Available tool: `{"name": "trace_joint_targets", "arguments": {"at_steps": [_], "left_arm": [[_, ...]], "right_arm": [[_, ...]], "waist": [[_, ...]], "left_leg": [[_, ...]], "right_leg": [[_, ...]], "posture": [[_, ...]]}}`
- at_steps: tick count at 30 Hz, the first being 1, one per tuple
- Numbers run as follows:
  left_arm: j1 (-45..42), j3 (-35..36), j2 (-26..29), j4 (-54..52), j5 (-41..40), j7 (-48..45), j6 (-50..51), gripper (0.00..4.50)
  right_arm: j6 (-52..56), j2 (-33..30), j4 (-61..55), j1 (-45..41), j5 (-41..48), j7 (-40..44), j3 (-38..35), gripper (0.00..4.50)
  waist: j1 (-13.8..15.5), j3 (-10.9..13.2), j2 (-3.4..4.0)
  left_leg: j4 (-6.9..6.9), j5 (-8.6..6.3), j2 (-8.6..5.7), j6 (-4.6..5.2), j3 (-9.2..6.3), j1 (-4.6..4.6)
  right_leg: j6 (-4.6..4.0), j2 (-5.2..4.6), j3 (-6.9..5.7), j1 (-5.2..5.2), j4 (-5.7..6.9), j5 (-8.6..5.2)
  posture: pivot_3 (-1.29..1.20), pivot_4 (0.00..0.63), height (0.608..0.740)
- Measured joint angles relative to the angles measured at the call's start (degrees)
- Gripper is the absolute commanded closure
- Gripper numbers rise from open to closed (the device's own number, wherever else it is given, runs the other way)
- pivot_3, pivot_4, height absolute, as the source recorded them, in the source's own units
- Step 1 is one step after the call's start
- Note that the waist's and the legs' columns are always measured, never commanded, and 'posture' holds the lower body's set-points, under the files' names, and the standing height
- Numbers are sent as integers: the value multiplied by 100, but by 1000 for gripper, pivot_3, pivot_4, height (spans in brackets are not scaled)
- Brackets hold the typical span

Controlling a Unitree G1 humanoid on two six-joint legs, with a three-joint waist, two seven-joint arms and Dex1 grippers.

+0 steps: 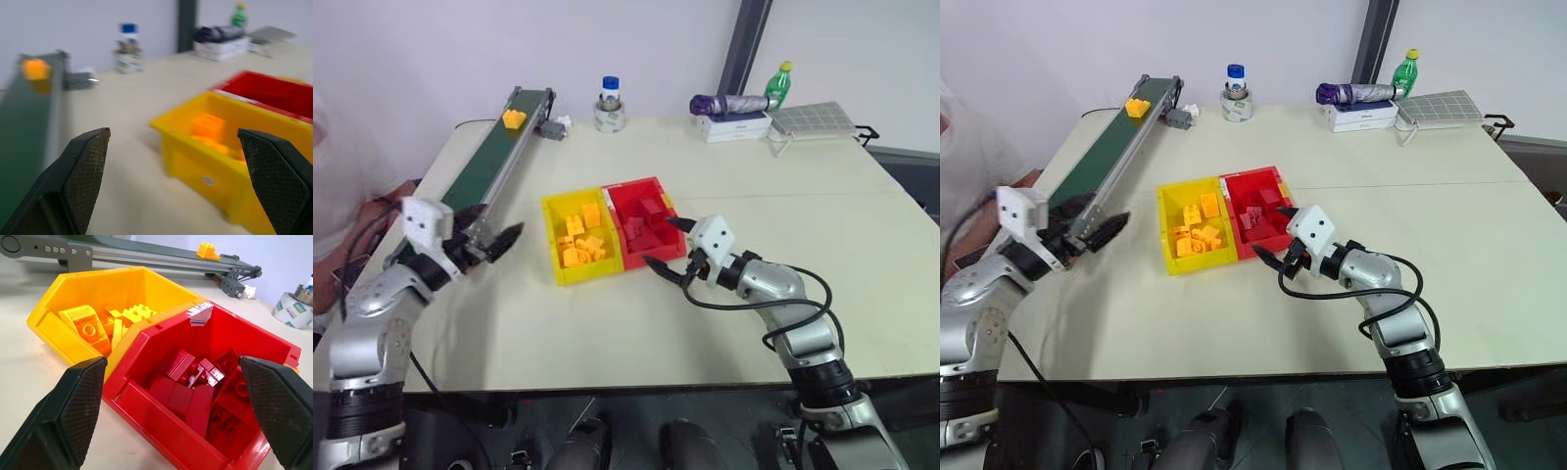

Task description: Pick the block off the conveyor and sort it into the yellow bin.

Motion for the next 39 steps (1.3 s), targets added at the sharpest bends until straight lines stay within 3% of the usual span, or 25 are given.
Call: {"name": "trace_joint_targets", "arguments": {"at_steps": [10, 16, 39], "left_arm": [[912, 716, -319, -339, 389, 1290, -226, 106], [1055, 714, -317, -177, 673, 1676, -203, 106], [519, 678, -189, 42, 642, 1684, 154, 106]], "right_arm": [[-83, 22, 127, -43, 0, 94, 9, 0], [-107, 101, 209, -95, -1, 140, 39, 0], [-117, 185, 218, -94, -7, 149, 44, 0]], "waist": [[21, -2, -3], [21, -2, -4], [12, -3, -4]], "left_leg": [[1, -1, 5, 1, 8, 3], [1, -1, 7, 1, 10, 3], [1, -1, 10, 1, 11, 3]], "right_leg": [[-1, 1, 3, 4, 0, 2], [-1, 3, 3, 4, 0, 3], [-1, 7, 3, 2, 0, 4]], "posture": [[0, 150, 740], [0, 150, 740], [0, 150, 740]]}}
